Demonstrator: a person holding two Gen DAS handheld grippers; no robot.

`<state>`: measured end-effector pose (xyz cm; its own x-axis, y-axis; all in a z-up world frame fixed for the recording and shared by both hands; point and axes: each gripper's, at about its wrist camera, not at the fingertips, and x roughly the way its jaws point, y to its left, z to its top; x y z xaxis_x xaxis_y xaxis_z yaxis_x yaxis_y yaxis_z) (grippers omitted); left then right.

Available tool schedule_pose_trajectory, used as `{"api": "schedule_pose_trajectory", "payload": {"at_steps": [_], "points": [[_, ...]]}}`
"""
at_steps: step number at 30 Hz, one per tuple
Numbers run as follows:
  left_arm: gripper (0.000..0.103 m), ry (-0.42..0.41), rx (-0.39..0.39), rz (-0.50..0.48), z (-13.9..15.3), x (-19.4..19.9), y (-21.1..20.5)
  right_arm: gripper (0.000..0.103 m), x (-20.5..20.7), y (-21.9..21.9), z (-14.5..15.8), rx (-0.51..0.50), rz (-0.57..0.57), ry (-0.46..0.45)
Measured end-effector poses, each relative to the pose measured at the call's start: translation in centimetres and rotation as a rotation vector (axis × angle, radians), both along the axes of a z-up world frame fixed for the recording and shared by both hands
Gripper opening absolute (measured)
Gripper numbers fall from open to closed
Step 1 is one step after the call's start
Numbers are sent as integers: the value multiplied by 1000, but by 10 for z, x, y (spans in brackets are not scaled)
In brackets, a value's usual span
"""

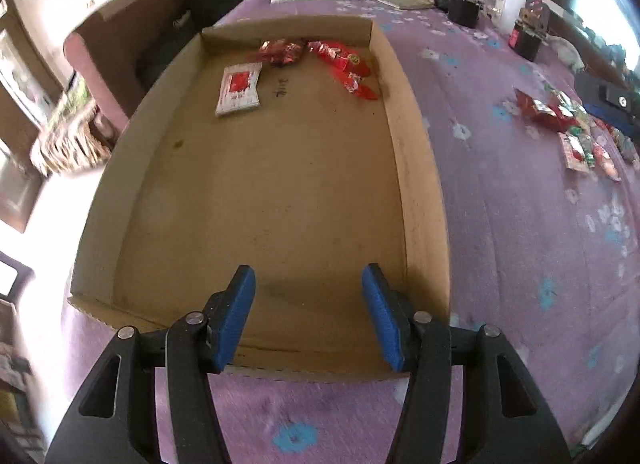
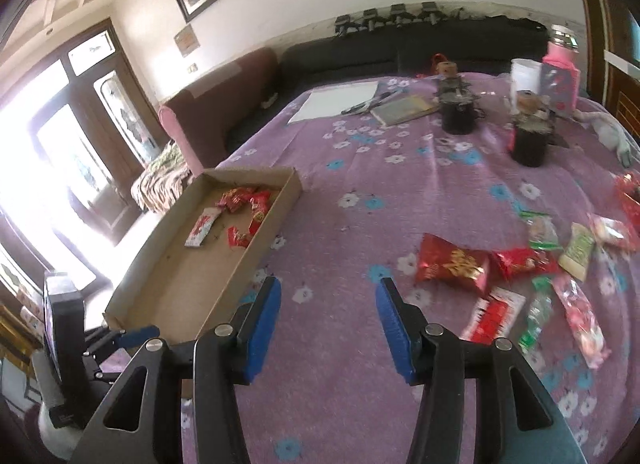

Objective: Organize snacks
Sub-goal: 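Grasp the clear green-wrapped candy with the right tool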

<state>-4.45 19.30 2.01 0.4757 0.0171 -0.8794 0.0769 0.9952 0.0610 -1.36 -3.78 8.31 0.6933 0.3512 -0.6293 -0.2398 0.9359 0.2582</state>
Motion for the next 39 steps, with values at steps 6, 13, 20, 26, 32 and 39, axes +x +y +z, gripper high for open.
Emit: {"api": "schedule_pose_trajectory", "payload": {"at_steps": [6,13,20,26,32,39], "points": [[55,36,-27,-25,2,-22,-6,56,-19,-31,5,32,-21,-28],[55,-7,-127,-53,21,-42,1,59,-34,-99,-4,47,-153,-25],[55,-130,-294,-129,58,-58,-12,60,-29,-151,-23,65,-268,32],[55,-113,-358,-197,57,-55,-44,59,4,-147,-43,65,-287,121],[55,-104,-386,-229,62,-55,-64,52,30,-127,-55,-26,-325,129],[55,-98,-403,-220,72,-25,-84,24,38,-132,-66,-13,-337,149]]}}
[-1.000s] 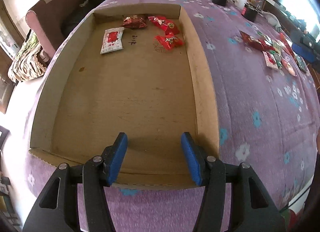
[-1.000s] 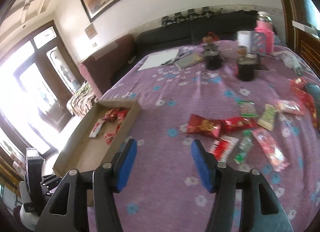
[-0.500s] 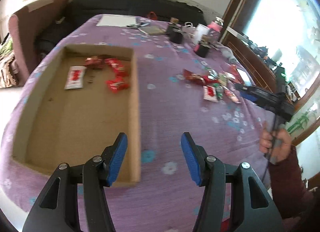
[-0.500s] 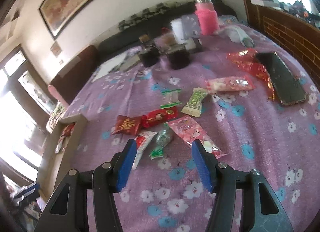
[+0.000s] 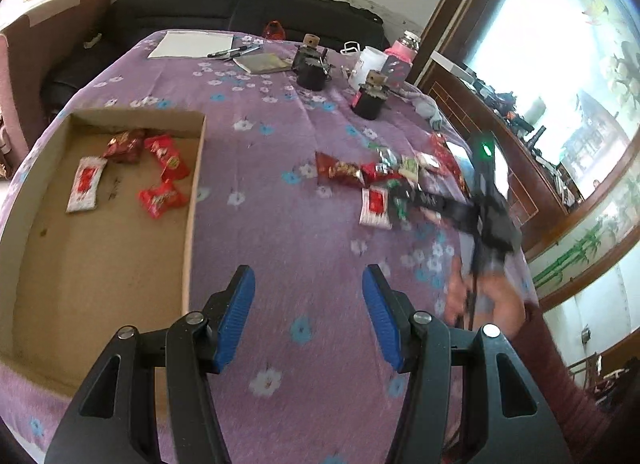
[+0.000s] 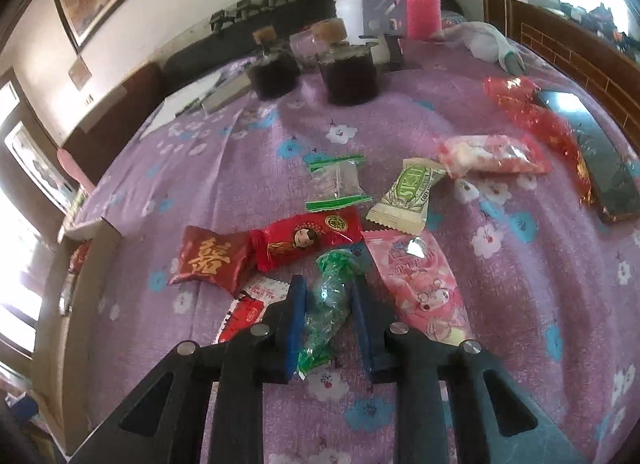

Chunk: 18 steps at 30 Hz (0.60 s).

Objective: Organize snacks
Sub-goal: 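Grasp the clear green-wrapped candy with the right tool, then grasp the red gold-printed bag with the left tool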

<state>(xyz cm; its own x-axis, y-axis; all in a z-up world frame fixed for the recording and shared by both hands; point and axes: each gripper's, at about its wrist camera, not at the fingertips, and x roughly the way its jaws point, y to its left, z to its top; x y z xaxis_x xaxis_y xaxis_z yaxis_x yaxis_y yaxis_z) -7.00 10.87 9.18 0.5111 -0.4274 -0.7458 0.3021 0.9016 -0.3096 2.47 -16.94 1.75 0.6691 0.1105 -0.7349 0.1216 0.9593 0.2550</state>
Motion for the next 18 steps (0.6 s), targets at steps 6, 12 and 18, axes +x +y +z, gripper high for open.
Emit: {"api": "schedule_pose_trajectory", "payload": {"at_steps": [6,12,18], "points": [[55,69,-47,-1,-1,45,-28,24,-30,-9,-5,16,39,-26],[54,109,-50,-25,-19,115,-83,24,-33,-17,-6,70,37,-45],[54,113,110,-79,-52,175,-139,25,-32,-16,-5,56,47,-46]]}}
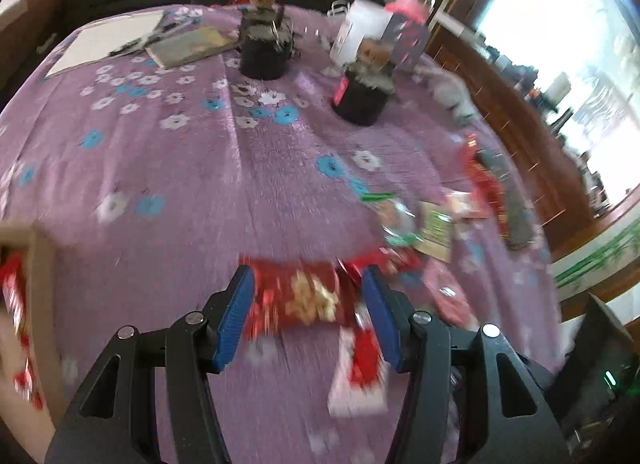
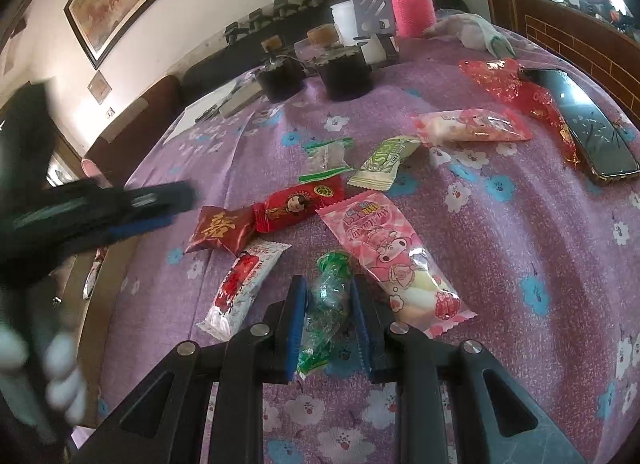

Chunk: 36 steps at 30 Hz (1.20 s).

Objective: Organize snacks
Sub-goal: 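Grasp the red gold-printed bag with the left tool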

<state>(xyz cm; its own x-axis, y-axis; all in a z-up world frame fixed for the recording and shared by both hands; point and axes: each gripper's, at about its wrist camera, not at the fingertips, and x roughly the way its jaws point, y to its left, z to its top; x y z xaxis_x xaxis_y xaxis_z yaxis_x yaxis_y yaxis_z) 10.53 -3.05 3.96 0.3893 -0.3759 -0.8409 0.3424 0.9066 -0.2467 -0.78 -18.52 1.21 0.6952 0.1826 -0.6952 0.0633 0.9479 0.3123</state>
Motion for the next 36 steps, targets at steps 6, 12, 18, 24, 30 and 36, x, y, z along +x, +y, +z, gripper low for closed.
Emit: {"api": "schedule_pose_trajectory", "payload": {"at_steps": [6,12,18,24,30,36], "points": [[49,10,164,-77,-16,-1,-16,24,0,-1,0,9,5,5],[45,82,209,-149,-9,-50,8,24,0,-2,0,15,-1,13],[45,74,98,-158,8,-92,43,24,-1,-1,0,12,-3,13],[47,-158,204,-314,19,-119,28,25,-2,-2,0,20,-4,11],[61,-364,427,-615,6,-123,-12,25,-2,-2,0,21,-3,10],[62,-249,378,-732,-3,-94,-28,25,-1,-2,0,29,-3,11]]}}
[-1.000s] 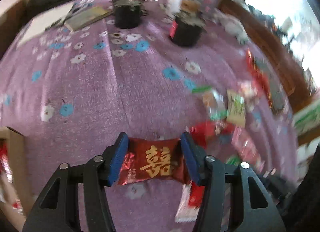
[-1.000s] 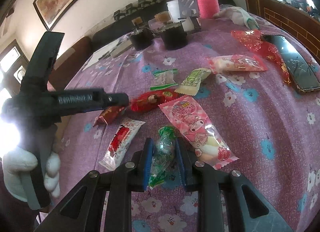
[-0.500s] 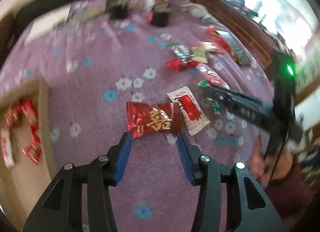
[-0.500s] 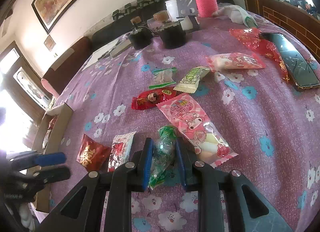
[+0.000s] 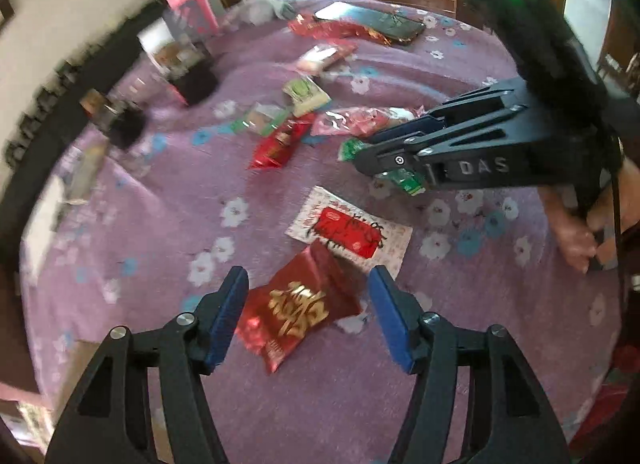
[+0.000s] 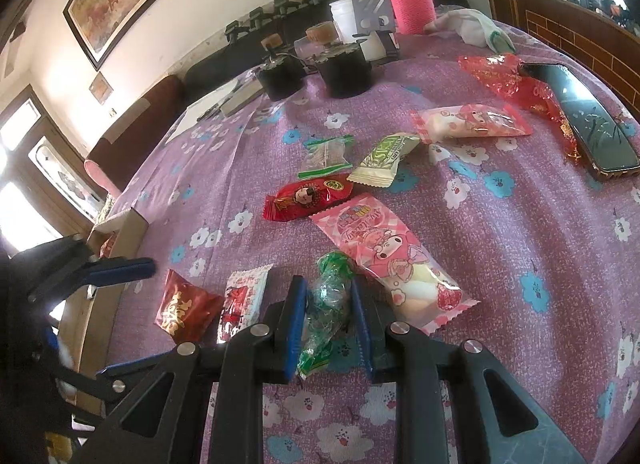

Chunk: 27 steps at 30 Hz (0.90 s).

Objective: Organize snacks
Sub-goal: 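Grasp the red gold-printed bag with the left tool, then carry both snacks over the cardboard box and open both tools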

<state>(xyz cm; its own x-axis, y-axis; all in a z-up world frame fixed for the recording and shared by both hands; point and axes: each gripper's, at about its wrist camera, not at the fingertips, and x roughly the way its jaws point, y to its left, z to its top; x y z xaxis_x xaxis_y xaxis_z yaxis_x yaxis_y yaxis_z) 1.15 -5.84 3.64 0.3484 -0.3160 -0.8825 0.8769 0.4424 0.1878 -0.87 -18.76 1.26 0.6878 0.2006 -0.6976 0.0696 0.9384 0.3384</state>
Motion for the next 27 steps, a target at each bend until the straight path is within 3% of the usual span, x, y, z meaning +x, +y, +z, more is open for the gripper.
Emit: {"api": "schedule_pose_trajectory", "payload": {"at_steps": [3,7,9,11,17,24,27], "points": [[63,41,36,9,-18,7,-3,25,1,-2,0,12,1,1],[64,100,2,54,-15,4,5,25,1,-5,-1,35,0,3],[58,121,6,98,-14,1,9,25,1,-5,-1,36,0,3],[37,118,4,106,-10,-13,12,25,1,-4,-1,31,1,4],[38,60,23,180,-8,-42,20,25,1,-4,-1,26,1,3],[38,35,-62,335,-13,-46,21,22,0,0,0,-18,3,-3],[30,52,-82,415,-10,-52,28,23,-3,7,2,-85,-7,-14]]}}
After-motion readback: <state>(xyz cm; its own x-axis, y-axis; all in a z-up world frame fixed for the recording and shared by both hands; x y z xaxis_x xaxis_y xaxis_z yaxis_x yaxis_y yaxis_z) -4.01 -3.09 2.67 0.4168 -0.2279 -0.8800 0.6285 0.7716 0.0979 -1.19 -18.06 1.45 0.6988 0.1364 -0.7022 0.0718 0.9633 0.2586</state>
